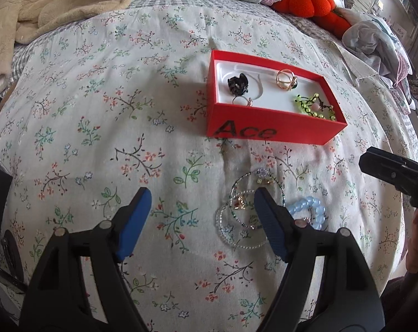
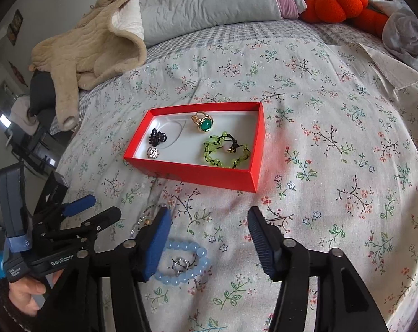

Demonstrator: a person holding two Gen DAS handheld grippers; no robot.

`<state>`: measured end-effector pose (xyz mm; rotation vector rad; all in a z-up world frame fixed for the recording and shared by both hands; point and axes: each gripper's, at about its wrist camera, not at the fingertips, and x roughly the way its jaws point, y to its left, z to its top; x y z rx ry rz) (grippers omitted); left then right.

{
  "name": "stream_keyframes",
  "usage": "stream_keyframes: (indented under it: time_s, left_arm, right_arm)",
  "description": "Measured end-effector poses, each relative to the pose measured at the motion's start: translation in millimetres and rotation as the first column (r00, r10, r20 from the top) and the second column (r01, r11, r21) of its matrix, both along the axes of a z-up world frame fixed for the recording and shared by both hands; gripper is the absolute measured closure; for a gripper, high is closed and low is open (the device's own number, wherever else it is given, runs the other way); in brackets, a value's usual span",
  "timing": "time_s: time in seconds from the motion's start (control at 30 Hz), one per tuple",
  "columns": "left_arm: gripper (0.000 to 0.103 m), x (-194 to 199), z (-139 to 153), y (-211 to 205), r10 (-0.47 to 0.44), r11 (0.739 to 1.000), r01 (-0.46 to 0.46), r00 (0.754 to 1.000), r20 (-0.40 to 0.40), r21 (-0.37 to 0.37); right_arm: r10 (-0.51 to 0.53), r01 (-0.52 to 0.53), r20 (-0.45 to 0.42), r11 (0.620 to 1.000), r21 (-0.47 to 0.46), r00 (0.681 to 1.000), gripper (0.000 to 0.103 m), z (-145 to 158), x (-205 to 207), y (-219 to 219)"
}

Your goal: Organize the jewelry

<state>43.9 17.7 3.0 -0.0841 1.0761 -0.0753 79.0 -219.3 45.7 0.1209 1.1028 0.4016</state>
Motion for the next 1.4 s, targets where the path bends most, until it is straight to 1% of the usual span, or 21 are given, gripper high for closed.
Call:
stream_keyframes:
  time_s: [0.17, 0.37, 0.43, 0.53, 0.57, 0.63, 0.67, 0.73, 0.8, 0.93, 1.0, 1.07, 1.13, 1.17, 1.2, 1.3, 1.4]
  left_arm:
    - [0.026, -5.0, -11.6, 10.1, 0.023, 1.0, -0.023, 0.998, -0.067, -0.001]
    - [0.026, -6.8, -19.9, 17.1, 0.037, 0.998, -0.043, 0.992, -0.124, -0.042]
    - [0.026, -5.6, -22.4, 18.1, 0.039, 0.997, -0.048, 0.989, -0.141, -0.059]
    - [0.027, -3.1, -25.6, 19.6, 0.04, 0.992, -0.06, 0.985, -0.165, -0.115]
    - [0.029, -2.2, -26.7, 20.2, 0.041, 0.988, -0.065, 0.984, -0.172, -0.137]
    - [0.043, 0.6, -30.1, 20.3, 0.04, 0.982, -0.074, 0.981, -0.192, -0.172]
    - [0.046, 1.8, -32.4, 19.7, 0.04, 0.979, -0.078, 0.979, -0.202, -0.186]
    - [0.058, 4.1, -36.3, 17.2, 0.037, 0.975, -0.082, 0.975, -0.217, -0.204]
    - [0.062, 5.7, -38.0, 13.4, 0.035, 0.975, -0.081, 0.975, -0.218, -0.205]
    - [0.074, 10.0, -40.5, 2.2, 0.007, 0.973, -0.058, 0.975, -0.223, -0.222]
    - [0.076, 10.7, -43.4, -6.8, -0.012, 0.977, -0.038, 0.974, -0.228, -0.21]
    - [0.081, 11.0, -44.7, -13.9, -0.016, 0.986, -0.022, 0.975, -0.224, -0.167]
    - [0.089, 10.8, -45.2, -18.2, -0.016, 0.991, -0.013, 0.976, -0.217, -0.133]
    - [0.091, 10.8, -45.3, -19.5, -0.018, 0.992, -0.009, 0.976, -0.216, -0.124]
    - [0.096, 11.1, -45.4, -20.3, -0.02, 0.993, -0.005, 0.976, -0.215, -0.117]
    - [0.098, 12.1, -44.7, -18.6, -0.02, 0.993, -0.006, 0.976, -0.215, -0.119]
    - [0.098, 10.6, -43.8, -16.7, -0.024, 0.992, -0.002, 0.977, -0.212, -0.123]
  right_arm:
    - [0.003, -0.004, -0.045, 1.0, -0.019, 0.999, 0.038, -7.7, -6.7, -3.4]
    - [0.007, -0.016, -0.115, 0.997, -0.077, 0.993, 0.037, -24.2, -13.2, -1.2]
    - [0.003, -0.017, -0.142, 0.995, -0.094, 0.99, 0.037, -30.5, -14.3, -0.2]
    - [0.005, -0.023, -0.169, 0.994, -0.103, 0.986, 0.037, -36.5, -14.0, 1.7]
    - [0.007, -0.026, -0.171, 0.994, -0.107, 0.985, 0.037, -37.0, -13.6, 2.7]
    - [0.011, -0.03, -0.171, 0.993, -0.11, 0.985, 0.037, -37.7, -13.7, 4.6]
    - [0.011, -0.031, -0.172, 0.993, -0.11, 0.985, 0.037, -37.8, -13.4, 5.8]
    - [0.013, -0.032, -0.177, 0.994, -0.106, 0.984, 0.037, -38.4, -12.6, 7.3]
    - [0.017, -0.036, -0.178, 0.994, -0.104, 0.984, 0.037, -38.7, -11.2, 10.3]
    - [0.022, -0.041, -0.176, 0.994, -0.103, 0.984, 0.037, -39.0, -9.3, 15.2]
    - [0.023, -0.04, -0.174, 0.995, -0.096, 0.984, 0.037, -39.1, -8.0, 18.6]
    - [0.023, -0.039, -0.174, 0.995, -0.087, 0.984, 0.037, -39.6, -6.5, 22.2]
    - [0.022, -0.037, -0.177, 0.996, -0.08, 0.984, 0.037, -40.6, -4.7, 26.5]
    - [0.022, -0.036, -0.178, 0.997, -0.075, 0.984, 0.037, -41.1, -4.0, 29.0]
    - [0.022, -0.035, -0.18, 0.997, -0.07, 0.983, 0.037, -41.7, -3.0, 31.5]
    - [0.022, -0.032, -0.182, 0.998, -0.053, 0.983, 0.037, -43.3, -0.2, 40.3]
    - [0.018, -0.025, -0.183, 0.999, -0.036, 0.983, 0.037, -45.1, 3.1, 49.9]
